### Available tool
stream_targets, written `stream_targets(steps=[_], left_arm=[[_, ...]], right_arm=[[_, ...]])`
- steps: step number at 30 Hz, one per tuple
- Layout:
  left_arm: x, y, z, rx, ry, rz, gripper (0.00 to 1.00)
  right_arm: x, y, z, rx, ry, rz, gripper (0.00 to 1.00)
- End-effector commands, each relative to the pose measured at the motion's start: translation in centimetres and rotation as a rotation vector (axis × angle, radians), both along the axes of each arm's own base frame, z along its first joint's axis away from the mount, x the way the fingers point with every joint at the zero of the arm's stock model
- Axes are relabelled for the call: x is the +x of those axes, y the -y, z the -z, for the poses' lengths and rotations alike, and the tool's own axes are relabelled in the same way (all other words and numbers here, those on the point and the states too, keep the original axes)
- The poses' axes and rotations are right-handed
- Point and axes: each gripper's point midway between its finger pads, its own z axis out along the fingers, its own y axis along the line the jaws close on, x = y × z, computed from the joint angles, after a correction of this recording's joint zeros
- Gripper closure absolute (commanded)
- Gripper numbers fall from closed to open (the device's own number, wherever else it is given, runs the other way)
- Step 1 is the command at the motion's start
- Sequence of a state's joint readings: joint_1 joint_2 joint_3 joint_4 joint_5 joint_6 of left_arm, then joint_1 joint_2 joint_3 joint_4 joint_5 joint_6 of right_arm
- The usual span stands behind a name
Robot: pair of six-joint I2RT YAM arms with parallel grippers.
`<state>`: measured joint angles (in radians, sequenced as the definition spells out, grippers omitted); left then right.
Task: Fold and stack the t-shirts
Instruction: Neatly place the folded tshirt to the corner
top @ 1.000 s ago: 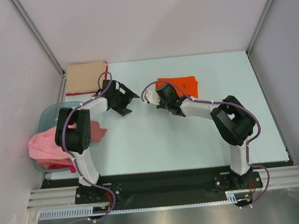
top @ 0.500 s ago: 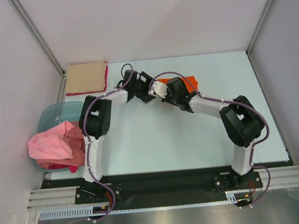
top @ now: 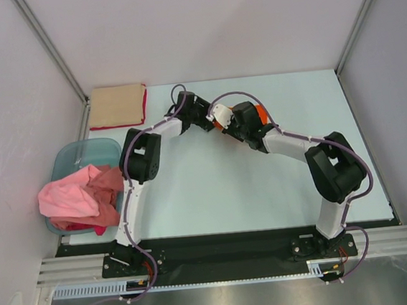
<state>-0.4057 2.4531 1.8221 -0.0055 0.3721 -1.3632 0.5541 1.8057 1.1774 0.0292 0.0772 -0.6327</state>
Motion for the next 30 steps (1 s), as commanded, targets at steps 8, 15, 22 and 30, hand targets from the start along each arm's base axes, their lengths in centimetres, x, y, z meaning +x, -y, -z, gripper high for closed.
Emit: stream_targets(steps=[8,15,22,30], left_arm=[[2.8,-2.9,-2.3,0.214,0.231,0.053,0.91],[2.6,-8.1,-5.8,0.505,0.397,0.134,1.00],[1.2,-14.1,-6.0,0.636,0.472,0.259,1.00],[3.1,-23.1,-6.5,0.876,0.415,0.348,1.00]], right_arm=[[-2.1,-0.3,-2.4,0.169,0.037,0.029,0.70],[-4.4,0.9,-1.8,0.286,0.001,0.161,0.33],[-6.3,3.2,-2.8,0.330,0.008,0.252,0.28],[-9.0,2.4,-2.9,0.424,-0.009,0.211,0.28]])
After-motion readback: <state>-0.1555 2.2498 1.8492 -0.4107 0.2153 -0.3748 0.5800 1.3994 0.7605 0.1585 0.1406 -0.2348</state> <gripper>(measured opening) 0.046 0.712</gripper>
